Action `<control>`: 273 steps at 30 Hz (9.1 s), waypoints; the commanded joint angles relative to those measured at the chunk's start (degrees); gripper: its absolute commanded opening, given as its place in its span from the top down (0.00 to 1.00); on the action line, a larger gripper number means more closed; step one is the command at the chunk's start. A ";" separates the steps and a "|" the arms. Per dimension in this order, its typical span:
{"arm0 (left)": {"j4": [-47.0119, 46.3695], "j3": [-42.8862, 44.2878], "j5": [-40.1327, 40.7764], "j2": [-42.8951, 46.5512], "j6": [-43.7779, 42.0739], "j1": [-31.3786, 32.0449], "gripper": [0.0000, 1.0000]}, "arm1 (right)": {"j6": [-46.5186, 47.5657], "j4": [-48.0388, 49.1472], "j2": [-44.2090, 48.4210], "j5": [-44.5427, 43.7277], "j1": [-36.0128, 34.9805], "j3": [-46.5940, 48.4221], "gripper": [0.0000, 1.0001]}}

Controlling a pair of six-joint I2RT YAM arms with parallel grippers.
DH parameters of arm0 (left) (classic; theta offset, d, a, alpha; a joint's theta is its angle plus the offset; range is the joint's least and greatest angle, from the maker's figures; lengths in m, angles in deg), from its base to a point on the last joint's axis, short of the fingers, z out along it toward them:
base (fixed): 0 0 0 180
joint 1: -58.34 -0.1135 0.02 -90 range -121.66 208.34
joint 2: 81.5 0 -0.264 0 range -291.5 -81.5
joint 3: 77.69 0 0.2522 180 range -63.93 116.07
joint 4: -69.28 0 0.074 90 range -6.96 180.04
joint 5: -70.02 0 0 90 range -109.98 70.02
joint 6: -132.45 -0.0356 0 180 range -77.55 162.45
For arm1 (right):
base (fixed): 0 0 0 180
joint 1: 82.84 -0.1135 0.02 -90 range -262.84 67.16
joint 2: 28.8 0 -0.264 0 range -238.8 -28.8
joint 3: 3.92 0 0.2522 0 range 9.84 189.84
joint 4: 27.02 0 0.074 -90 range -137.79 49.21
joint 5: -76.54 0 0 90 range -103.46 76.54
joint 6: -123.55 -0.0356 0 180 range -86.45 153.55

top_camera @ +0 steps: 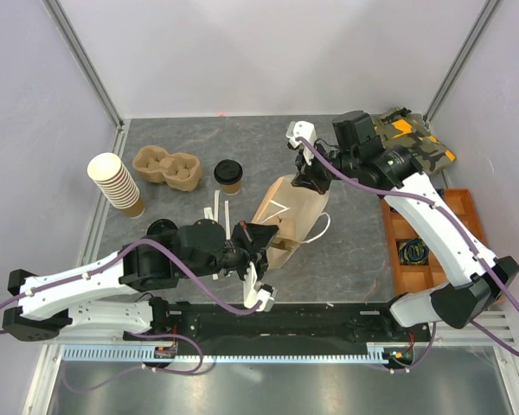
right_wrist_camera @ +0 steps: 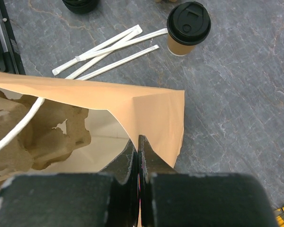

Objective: Pack the takeout coffee

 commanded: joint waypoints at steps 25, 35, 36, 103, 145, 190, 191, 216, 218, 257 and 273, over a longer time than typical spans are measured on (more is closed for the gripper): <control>11.94 4.54 -3.13 -0.43 3.70 -1.21 0.98 | -5.31 -0.98 -2.60 -11.43 -6.20 3.16 1.00; 11.42 5.96 -2.77 -3.33 8.28 -1.39 0.98 | -1.00 0.26 0.30 -9.41 -8.74 3.42 1.00; 11.33 5.87 -2.51 -3.77 8.45 -1.47 0.98 | -0.83 0.35 0.66 -9.41 -9.27 3.42 1.00; -7.13 -6.26 2.94 8.71 3.80 -3.41 0.98 | -5.30 11.86 6.90 -22.08 -13.67 -4.05 1.00; 0.26 -4.15 -3.21 0.80 8.10 -5.07 0.98 | -4.52 3.16 0.40 -2.03 -14.46 0.25 1.00; 4.74 -1.95 -8.75 -3.33 20.50 -8.95 0.98 | -4.60 0.35 -4.88 11.60 -10.42 2.01 1.00; 4.56 -2.74 -8.84 -3.33 20.67 -9.12 0.98 | -4.52 0.35 -4.70 11.60 -10.42 2.10 1.00; 3.95 6.04 -7.16 -4.31 22.96 -9.65 0.39 | -0.12 -0.27 -4.44 10.10 -10.24 0.26 1.00; 3.95 7.27 -8.13 -3.86 22.87 -9.39 0.37 | 1.02 -0.36 -4.09 9.31 -10.24 -0.10 1.00; -4.53 9.02 -4.16 -2.95 68.81 -34.15 0.10 | -6.53 10.55 14.37 -28.56 -10.15 -16.10 1.00; 9.47 23.79 -16.04 -29.68 72.34 -47.35 0.00 | -0.92 19.07 25.43 -26.82 -7.96 -25.40 1.00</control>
